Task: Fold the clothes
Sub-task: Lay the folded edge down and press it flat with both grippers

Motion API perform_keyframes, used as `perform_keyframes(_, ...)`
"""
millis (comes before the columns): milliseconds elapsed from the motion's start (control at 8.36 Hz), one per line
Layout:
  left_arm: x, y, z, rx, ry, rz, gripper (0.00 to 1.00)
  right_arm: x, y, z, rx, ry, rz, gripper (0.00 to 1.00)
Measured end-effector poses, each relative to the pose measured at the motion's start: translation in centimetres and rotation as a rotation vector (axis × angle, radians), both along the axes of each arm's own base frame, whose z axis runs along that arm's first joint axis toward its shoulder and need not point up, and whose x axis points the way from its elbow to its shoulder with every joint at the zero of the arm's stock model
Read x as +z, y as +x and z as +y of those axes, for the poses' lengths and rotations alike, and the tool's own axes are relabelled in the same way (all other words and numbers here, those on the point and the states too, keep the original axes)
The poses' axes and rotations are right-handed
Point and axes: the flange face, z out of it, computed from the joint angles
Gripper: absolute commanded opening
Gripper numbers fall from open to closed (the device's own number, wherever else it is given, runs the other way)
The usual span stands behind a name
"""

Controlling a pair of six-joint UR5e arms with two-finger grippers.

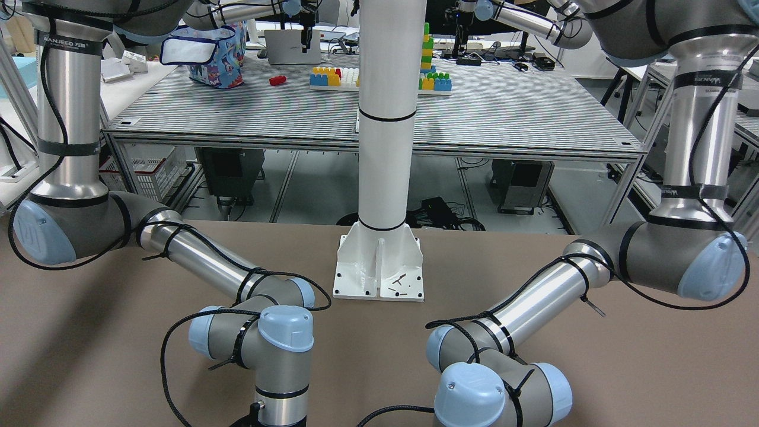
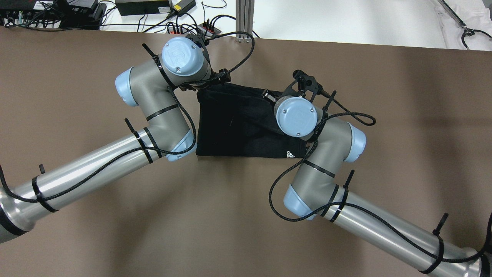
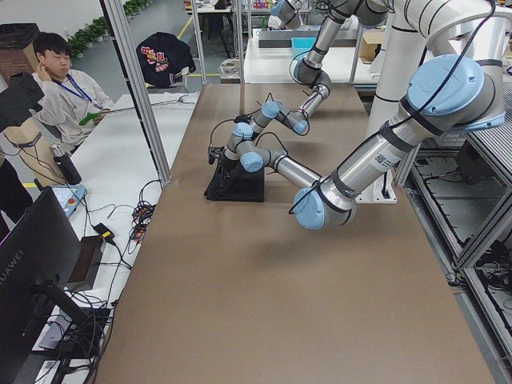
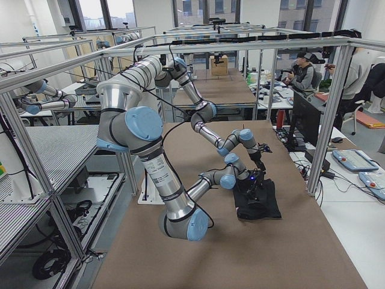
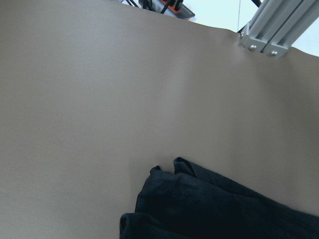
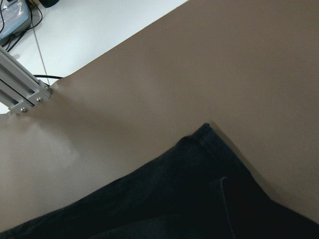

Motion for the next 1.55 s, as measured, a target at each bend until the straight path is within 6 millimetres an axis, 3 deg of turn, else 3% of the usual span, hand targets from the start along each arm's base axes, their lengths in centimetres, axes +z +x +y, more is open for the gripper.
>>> perform_keyframes(359, 0.1, 0.0, 0.0, 0.001, 0.0, 0.0, 1.0, 3.2, -2.7, 3.3, 0.0, -0.035, -0.06, 0.78)
perform_keyframes(598, 0.2, 0.0, 0.0, 0.0, -0.001, -0.001, 1.0, 4.3, -3.4, 4.2, -0.005, -0.031, -0.065, 0.8)
perform_keyframes(718, 0.2, 0.0, 0.0, 0.0, -0.001, -0.002, 1.0, 4.3, -3.5, 4.4, -0.007, -0.028, -0.068, 0.56)
perform_keyframes(837, 0.3, 0.0, 0.0, 0.001, -0.002, -0.003, 1.0, 4.0, -3.6, 4.4, -0.007, -0.026, -0.072, 0.13)
perform_keyframes(957, 0.3, 0.0, 0.0, 0.001, -0.001, -0.003, 1.0, 3.6, -3.7, 4.4, -0.007, -0.023, -0.078, 0.0)
perform_keyframes(1315, 0.4, 0.0, 0.0, 0.0, -0.002, -0.004, 1.0, 2.9, -3.1, 3.7, 0.004, -0.015, -0.087, 0.0)
perform_keyframes(1555, 0.4, 0.0, 0.0, 0.0, -0.002, -0.005, 1.0, 2.7, -1.6, 2.1, 0.027, -0.007, -0.086, 0.0)
